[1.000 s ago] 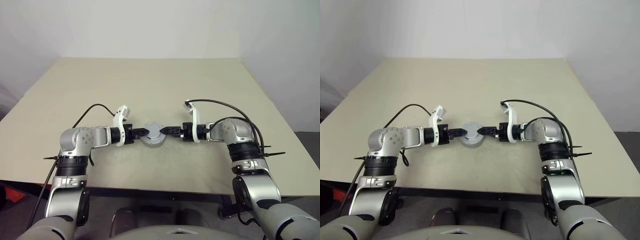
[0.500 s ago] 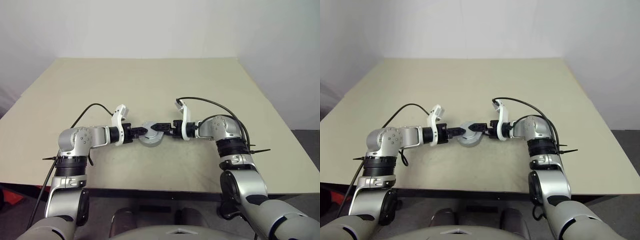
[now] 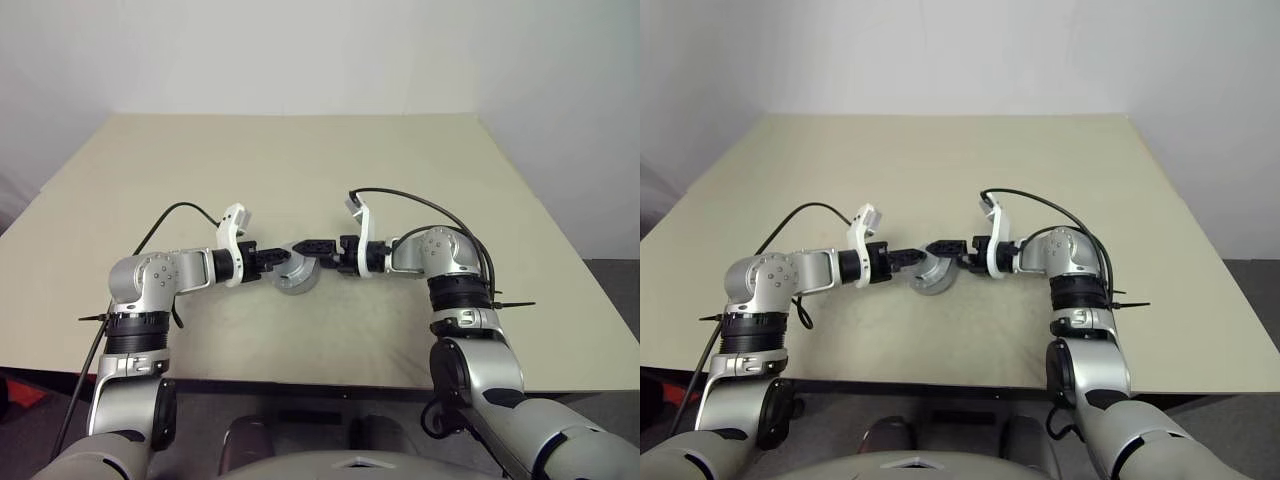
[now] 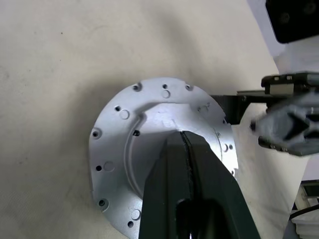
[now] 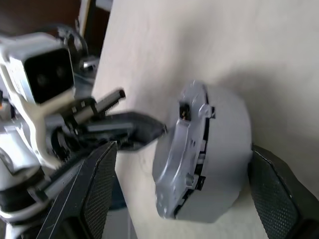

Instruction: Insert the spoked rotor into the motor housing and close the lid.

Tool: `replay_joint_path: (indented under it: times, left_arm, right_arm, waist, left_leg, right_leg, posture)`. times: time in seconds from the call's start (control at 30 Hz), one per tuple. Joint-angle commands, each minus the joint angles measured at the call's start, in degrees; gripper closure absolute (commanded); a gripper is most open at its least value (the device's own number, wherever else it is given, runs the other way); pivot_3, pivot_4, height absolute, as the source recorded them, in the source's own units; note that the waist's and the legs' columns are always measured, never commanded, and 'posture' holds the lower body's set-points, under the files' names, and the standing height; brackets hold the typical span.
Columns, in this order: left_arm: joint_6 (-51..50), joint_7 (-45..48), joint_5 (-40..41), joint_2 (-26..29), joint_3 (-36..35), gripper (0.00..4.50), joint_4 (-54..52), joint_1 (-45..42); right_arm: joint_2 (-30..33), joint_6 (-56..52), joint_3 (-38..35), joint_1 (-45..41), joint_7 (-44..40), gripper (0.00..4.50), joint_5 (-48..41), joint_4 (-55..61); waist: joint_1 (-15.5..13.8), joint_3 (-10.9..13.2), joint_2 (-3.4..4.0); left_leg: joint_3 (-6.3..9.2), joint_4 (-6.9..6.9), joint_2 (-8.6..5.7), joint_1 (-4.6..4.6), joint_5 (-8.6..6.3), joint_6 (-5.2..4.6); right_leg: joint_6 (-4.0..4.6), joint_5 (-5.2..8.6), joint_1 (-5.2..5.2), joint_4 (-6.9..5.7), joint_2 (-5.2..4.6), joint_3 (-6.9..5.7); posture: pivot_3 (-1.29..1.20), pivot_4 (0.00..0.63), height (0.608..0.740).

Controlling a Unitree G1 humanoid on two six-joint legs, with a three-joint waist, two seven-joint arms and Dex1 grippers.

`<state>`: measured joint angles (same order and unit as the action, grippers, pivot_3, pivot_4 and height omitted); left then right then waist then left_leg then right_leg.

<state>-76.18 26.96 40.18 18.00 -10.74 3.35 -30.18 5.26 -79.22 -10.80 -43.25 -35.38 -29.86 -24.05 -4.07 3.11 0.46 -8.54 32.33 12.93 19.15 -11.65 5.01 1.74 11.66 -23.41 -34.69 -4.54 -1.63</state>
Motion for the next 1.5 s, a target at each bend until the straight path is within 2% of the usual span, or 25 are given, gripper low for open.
replay_joint_path:
  times: [0.03, 0.27, 0.5, 0.57, 1.1, 1.5]
  left_arm:
    - [-0.4, -0.8, -1.1, 0.1, 1.2, 4.50, 1.0, 0.6]
    - [0.1, -0.7, -1.2, 0.3, 1.0, 4.50, 1.5, 0.2]
    - [0.4, -0.8, -1.5, 0.6, 1.1, 4.50, 1.5, 0.4]
    - [0.4, -0.8, -1.4, 0.6, 1.0, 4.50, 1.4, 0.4]
    - [1.4, -0.7, -1.6, 0.7, 0.9, 4.50, 1.8, 0.3]
    - [2.1, -1.0, -1.2, 0.2, -0.6, 4.50, 1.0, 0.9]
  right_arm:
    - [-0.2, -0.2, 3.1, 0.5, -3.2, 0.02, -3.1, 3.6]
    - [-0.8, 2.2, 4.2, 0.6, -2.3, 0.02, -2.2, 2.0]
    - [-1.2, 2.9, 3.6, -0.3, -1.7, 2.13, -2.4, 0.8]
    - [-1.3, 3.0, 3.4, -0.5, -1.7, 2.38, -2.5, 0.8]
    - [-1.9, 4.0, 0.5, -1.9, 0.4, 2.44, -2.0, -1.3]
    - [-3.7, 4.1, -5.5, -4.8, 4.1, 2.46, -3.0, -5.7]
  waist:
    - [0.0, 0.0, 0.00]
    - [0.0, 0.0, 0.00]
    - [0.0, 0.0, 0.00]
    - [-0.1, 0.0, 0.01]
    - [-0.4, 0.0, 0.01]
    - [-0.5, 0.0, 0.01]
  left_leg:
    - [0.00, 0.00, 0.00, 0.00, 0.00, 0.01]
    - [0.01, 0.01, 0.01, -0.02, 0.02, 0.03]
    - [0.01, 0.02, 0.01, -0.02, 0.02, 0.03]
    - [0.01, 0.03, -0.01, -0.04, 0.02, 0.03]
    - [0.02, 0.08, 0.00, -0.04, 0.03, 0.05]
    - [0.02, 0.09, 0.00, -0.02, 0.03, 0.05]
  right_leg:
    - [0.00, 0.00, 0.01, 0.00, 0.00, 0.00]
    - [0.00, 0.00, 0.01, -0.03, 0.00, 0.00]
    - [0.00, 0.00, 0.01, -0.04, 0.00, 0.00]
    - [0.00, 0.00, 0.04, -0.05, -0.01, 0.00]
    - [0.01, -0.01, 0.08, -0.08, -0.02, -0.01]
    - [0.01, -0.01, 0.08, -0.08, -0.02, -0.01]
  posture:
    - [0.00, 0.000, 0.740]
    - [0.00, 0.000, 0.740]
    - [0.00, 0.000, 0.740]
    - [0.00, 0.000, 0.740]
    - [0.00, 0.000, 0.740]
    - [0.00, 0.000, 0.740]
